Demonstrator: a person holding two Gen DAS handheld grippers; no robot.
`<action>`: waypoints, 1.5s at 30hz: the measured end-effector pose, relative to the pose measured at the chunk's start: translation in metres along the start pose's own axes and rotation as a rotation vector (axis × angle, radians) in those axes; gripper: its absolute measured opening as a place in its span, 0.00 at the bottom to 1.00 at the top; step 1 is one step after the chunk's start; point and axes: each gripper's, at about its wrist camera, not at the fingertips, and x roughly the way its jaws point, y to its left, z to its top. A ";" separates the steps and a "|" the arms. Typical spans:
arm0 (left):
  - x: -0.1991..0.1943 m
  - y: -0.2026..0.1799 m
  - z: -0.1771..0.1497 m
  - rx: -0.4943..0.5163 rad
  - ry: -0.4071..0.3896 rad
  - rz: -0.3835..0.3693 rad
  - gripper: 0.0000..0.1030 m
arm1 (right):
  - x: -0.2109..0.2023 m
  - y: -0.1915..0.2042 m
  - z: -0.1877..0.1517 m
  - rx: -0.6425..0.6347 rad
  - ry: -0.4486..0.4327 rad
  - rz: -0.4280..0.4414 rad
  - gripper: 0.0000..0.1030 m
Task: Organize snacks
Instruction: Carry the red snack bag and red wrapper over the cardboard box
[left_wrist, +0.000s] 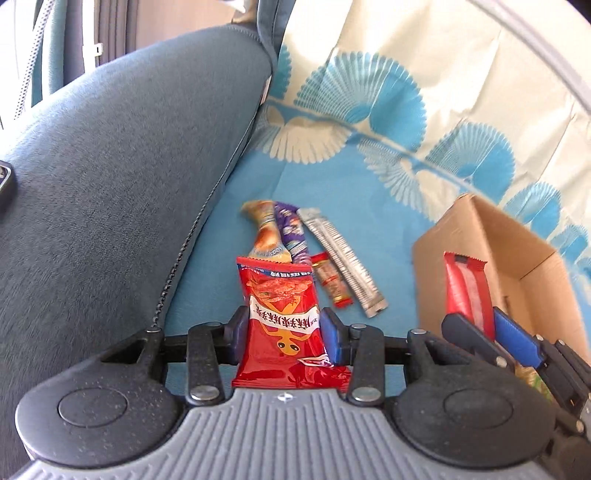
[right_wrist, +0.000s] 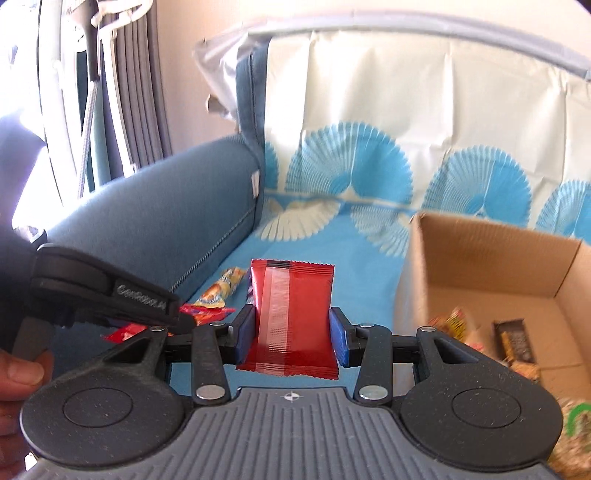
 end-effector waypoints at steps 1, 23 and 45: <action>-0.005 -0.003 -0.001 0.001 -0.011 -0.008 0.44 | -0.004 -0.003 0.003 0.002 -0.010 -0.003 0.43; -0.027 -0.066 0.004 0.029 -0.208 -0.130 0.43 | -0.062 -0.097 0.016 0.026 -0.119 -0.125 0.43; -0.025 -0.112 -0.002 0.112 -0.318 -0.198 0.44 | -0.069 -0.152 0.006 0.084 -0.112 -0.225 0.43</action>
